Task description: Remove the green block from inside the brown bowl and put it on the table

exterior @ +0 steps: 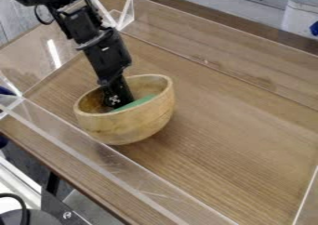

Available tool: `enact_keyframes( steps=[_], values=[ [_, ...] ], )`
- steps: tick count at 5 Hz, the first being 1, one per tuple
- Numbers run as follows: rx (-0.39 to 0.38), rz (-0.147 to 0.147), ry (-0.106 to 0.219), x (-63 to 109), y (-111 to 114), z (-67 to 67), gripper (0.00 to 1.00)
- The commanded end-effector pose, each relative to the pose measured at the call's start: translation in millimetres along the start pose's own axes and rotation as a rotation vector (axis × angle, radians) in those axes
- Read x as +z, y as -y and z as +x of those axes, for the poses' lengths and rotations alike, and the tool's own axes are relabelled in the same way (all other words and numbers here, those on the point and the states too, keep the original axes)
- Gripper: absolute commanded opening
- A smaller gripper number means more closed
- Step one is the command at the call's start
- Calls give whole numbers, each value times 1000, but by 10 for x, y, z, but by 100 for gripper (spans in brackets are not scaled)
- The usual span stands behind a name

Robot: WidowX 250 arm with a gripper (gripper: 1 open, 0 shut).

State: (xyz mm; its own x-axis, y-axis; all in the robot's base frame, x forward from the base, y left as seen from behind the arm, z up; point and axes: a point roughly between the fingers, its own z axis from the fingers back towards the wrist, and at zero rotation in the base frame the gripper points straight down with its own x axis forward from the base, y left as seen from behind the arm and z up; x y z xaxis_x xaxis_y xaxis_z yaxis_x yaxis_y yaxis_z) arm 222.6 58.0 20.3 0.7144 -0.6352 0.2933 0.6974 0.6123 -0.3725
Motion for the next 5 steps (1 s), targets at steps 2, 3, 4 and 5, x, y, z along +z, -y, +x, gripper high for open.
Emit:
enact_keyframes(
  steps=[2,3,4,5],
  values=[
    [-26,-125,-58,-373,138,41,0],
    [-27,-143,-48,-372,148,25,0],
    [-28,-160,-38,-367,157,2,0],
    [-37,-155,-40,-421,186,107,0]
  ],
)
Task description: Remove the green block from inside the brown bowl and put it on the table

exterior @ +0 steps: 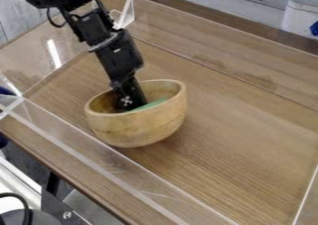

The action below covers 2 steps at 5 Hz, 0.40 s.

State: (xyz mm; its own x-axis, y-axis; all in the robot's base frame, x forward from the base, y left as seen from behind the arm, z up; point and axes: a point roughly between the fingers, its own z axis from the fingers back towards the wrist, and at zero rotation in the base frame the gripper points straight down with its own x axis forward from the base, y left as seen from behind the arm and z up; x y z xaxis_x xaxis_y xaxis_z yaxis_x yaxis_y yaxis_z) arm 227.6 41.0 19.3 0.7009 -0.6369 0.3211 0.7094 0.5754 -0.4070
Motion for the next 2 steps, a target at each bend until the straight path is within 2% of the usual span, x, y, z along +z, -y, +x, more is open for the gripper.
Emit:
enact_keyframes(
  steps=[1,2],
  values=[
    [-24,-106,-65,-404,136,87,0],
    [23,-101,-58,-387,88,99,0]
  ],
)
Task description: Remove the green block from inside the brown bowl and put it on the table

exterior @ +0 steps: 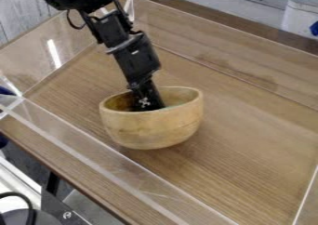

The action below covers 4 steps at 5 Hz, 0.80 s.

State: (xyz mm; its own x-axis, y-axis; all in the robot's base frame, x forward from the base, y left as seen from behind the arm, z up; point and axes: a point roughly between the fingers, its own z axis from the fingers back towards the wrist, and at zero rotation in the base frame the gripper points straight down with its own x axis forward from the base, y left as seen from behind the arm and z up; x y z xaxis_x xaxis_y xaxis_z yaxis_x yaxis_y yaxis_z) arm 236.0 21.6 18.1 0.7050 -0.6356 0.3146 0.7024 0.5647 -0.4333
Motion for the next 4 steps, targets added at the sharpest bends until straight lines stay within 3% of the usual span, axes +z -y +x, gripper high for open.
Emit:
enact_keyframes(
  steps=[1,3,4],
  values=[
    [38,-73,-57,-284,13,5,0],
    [10,-43,-115,-266,6,73,0],
    [-12,-46,-118,-281,76,112,0]
  ],
)
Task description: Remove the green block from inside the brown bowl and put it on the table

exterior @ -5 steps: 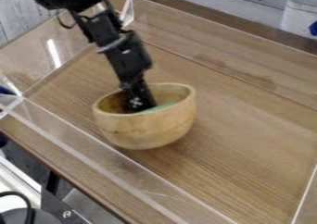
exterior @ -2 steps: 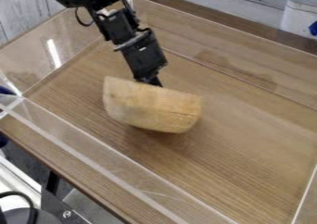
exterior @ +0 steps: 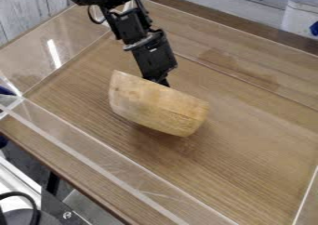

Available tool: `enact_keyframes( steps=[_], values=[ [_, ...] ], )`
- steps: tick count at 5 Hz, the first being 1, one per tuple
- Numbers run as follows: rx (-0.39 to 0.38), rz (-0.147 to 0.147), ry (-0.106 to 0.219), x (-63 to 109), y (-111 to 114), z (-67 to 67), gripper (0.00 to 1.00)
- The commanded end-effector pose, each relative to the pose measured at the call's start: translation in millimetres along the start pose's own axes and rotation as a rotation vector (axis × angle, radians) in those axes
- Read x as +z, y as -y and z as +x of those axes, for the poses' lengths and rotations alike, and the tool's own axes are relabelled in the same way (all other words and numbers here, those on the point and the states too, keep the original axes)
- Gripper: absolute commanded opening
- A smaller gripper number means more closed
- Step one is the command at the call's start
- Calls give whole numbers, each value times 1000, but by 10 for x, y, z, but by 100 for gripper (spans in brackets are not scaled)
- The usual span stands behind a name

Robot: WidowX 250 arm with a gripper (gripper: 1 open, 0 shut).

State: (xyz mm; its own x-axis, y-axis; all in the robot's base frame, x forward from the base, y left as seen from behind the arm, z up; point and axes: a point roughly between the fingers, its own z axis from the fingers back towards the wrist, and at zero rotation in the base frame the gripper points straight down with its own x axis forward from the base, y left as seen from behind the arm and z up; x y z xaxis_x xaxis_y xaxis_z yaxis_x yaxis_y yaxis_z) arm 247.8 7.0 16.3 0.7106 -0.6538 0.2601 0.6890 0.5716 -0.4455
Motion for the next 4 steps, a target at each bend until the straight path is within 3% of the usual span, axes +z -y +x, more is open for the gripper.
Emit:
enact_keyframes(
  steps=[1,4],
  values=[
    [-49,-34,-66,-207,138,-32,0],
    [89,-52,-103,-101,129,-84,0]
  ],
)
